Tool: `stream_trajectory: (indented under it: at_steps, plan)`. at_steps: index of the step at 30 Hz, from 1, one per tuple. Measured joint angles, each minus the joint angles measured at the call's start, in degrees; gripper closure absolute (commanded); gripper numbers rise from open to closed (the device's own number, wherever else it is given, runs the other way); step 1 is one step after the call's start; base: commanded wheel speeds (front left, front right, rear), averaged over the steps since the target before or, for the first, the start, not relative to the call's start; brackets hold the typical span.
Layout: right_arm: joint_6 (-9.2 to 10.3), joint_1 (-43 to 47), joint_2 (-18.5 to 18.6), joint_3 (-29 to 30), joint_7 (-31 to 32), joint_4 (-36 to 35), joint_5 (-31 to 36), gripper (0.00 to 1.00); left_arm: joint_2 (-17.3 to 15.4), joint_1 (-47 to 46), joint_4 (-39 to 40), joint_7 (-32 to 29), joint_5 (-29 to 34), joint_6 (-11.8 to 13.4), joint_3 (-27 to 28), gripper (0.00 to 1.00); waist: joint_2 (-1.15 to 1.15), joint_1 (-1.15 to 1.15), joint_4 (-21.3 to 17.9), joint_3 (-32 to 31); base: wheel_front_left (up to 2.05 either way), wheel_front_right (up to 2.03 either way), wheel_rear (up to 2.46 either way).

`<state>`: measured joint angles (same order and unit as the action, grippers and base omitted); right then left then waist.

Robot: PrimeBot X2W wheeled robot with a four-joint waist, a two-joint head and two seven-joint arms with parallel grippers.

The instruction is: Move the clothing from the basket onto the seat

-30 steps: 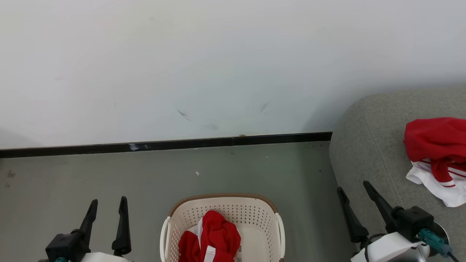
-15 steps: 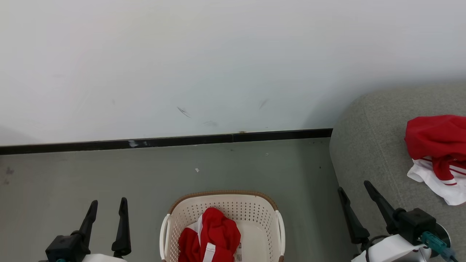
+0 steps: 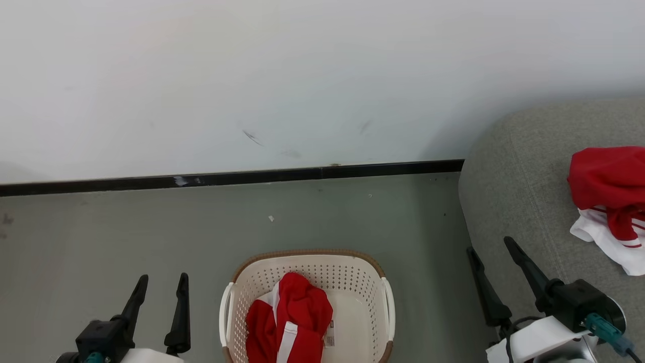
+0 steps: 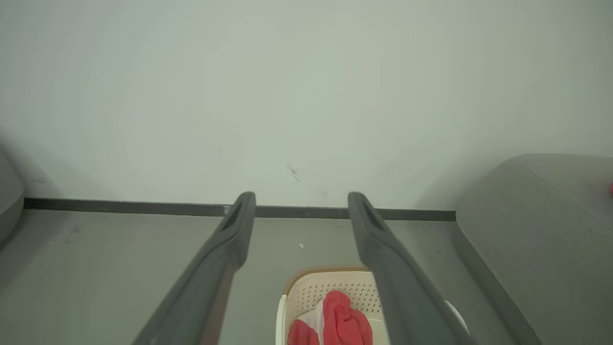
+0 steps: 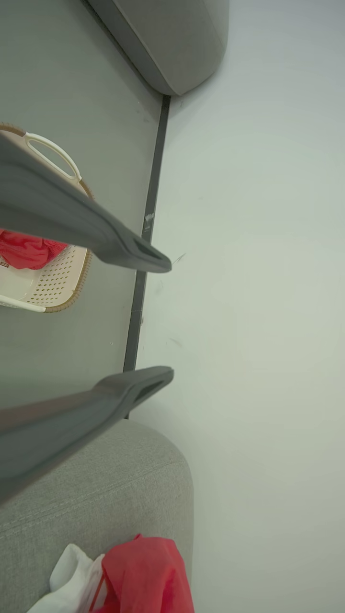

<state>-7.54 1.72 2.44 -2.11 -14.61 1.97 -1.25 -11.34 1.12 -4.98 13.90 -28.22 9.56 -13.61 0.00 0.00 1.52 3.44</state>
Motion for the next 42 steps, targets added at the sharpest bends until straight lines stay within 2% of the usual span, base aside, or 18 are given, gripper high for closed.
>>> stream_trajectory:
  at_steps: [11,21,42]
  plan:
    - [0.00,-2.79,-0.01,1.53,0.00,-2.04,0.47,0.00,-0.68,-7.36,-2.97,-3.35,2.55,-2.75,-4.77,0.00,0.00,0.00,-0.38,4.17,0.00,0.00,0.00]
    - [0.00,-5.04,-0.02,5.50,0.00,-5.60,0.92,0.00,1.78,-13.98,-8.95,-5.59,3.82,-5.47,-9.38,0.00,0.00,0.00,-1.42,9.28,0.00,0.00,0.00]
    - [0.01,-15.77,0.00,7.04,-0.01,-12.66,1.33,0.00,4.98,-24.54,-24.24,-6.26,5.67,-5.68,-10.31,0.00,0.00,0.00,-5.13,22.96,0.00,0.00,0.00]
